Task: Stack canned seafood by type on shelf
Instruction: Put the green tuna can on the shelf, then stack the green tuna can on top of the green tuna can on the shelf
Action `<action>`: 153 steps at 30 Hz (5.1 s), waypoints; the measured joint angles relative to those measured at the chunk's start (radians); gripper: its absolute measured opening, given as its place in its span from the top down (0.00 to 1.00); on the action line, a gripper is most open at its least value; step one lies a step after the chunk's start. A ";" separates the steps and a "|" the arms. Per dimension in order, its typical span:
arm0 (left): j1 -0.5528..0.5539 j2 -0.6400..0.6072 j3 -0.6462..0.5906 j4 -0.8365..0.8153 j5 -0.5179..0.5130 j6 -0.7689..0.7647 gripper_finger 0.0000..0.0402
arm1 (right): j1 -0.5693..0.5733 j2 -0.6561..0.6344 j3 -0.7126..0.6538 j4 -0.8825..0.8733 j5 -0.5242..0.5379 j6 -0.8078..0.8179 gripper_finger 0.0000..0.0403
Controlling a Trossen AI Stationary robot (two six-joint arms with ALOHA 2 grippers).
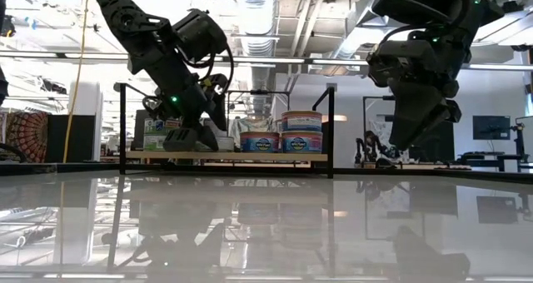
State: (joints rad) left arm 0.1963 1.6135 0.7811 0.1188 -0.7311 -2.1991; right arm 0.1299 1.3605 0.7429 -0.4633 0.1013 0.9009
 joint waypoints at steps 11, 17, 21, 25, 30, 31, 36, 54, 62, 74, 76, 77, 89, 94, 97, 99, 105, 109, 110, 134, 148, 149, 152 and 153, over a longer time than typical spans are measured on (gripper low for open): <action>-0.046 0.000 0.001 0.005 0.019 0.037 0.48 | 0.000 0.000 0.000 0.000 -0.018 0.026 0.74; -0.081 0.000 0.002 0.004 0.014 0.069 0.48 | 0.000 0.000 0.000 0.000 -0.019 0.026 0.74; -0.084 0.000 0.002 0.024 0.008 0.114 0.48 | 0.000 0.000 0.000 0.001 -0.021 0.043 0.74; -0.085 0.000 0.002 0.065 0.006 0.138 0.48 | 0.000 0.000 0.000 0.001 -0.022 0.043 0.74; -0.096 0.000 0.002 0.128 -0.018 0.142 0.48 | 0.000 0.000 0.000 0.001 -0.023 0.043 0.74; -0.099 0.000 0.002 0.134 -0.027 0.142 0.48 | 0.000 0.000 0.000 0.001 -0.023 0.042 0.74; -0.108 0.000 0.002 0.134 -0.037 0.140 0.48 | 0.000 0.000 0.000 0.001 -0.023 0.041 0.74; -0.111 0.000 0.002 0.135 -0.034 0.144 0.48 | 0.000 0.000 0.000 0.001 -0.023 0.041 0.74; -0.142 0.000 0.002 0.166 -0.031 0.262 0.48 | 0.006 0.000 0.000 -0.015 -0.031 0.033 0.74; -0.257 -0.004 0.002 0.307 0.097 0.680 0.48 | 0.005 -0.007 0.000 -0.138 -0.053 0.050 0.75; -0.263 -0.019 0.002 0.299 0.172 0.810 0.48 | 0.005 -0.017 0.001 -0.185 -0.054 0.080 0.76; -0.264 -0.030 0.002 0.297 0.212 0.883 0.48 | 0.009 -0.023 0.006 -0.217 -0.054 0.093 0.76; -0.262 -0.183 0.002 0.175 0.393 1.272 0.48 | 0.018 -0.058 0.051 -0.287 -0.051 0.183 0.80; -0.262 -0.225 0.002 0.124 0.393 1.314 0.48 | 0.018 -0.058 0.051 -0.284 -0.050 0.206 0.80; -0.262 -0.232 0.002 0.114 0.393 1.315 0.48 | 0.018 -0.058 0.051 -0.283 -0.050 0.206 0.80; -0.262 -0.232 0.002 0.113 0.393 1.315 0.48 | 0.018 -0.058 0.051 -0.283 -0.050 0.206 0.80; -0.262 -0.232 0.002 0.100 0.393 1.313 0.48 | 0.018 -0.058 0.051 -0.280 -0.050 0.209 0.80; -0.262 -0.232 0.002 0.096 0.393 1.299 0.48 | 0.018 -0.058 0.051 -0.275 -0.049 0.209 0.80; -0.262 -0.232 0.002 0.096 0.393 1.299 0.48 | 0.018 -0.058 0.051 -0.275 -0.049 0.209 0.80; -0.262 -0.232 0.002 0.097 0.393 1.294 0.48 | 0.018 -0.058 0.051 -0.239 -0.049 0.190 0.80; -0.276 -0.232 0.002 0.036 0.460 1.205 0.48 | 0.019 -0.058 0.051 -0.239 -0.050 0.187 0.80; -0.277 -0.232 0.002 0.026 0.461 1.196 0.48 | 0.019 -0.058 0.051 -0.239 -0.050 0.187 0.80; -0.275 -0.232 0.002 0.002 0.457 1.176 0.48 | 0.019 -0.058 0.051 -0.239 -0.051 0.187 0.80; -0.275 -0.232 0.002 0.001 0.457 1.166 0.48 | 0.019 -0.058 0.051 -0.239 -0.051 0.187 0.80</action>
State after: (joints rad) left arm -0.0784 1.3819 0.7826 0.1194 -0.2745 -1.0333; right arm 0.1490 1.3022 0.7940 -0.7021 0.0505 1.0882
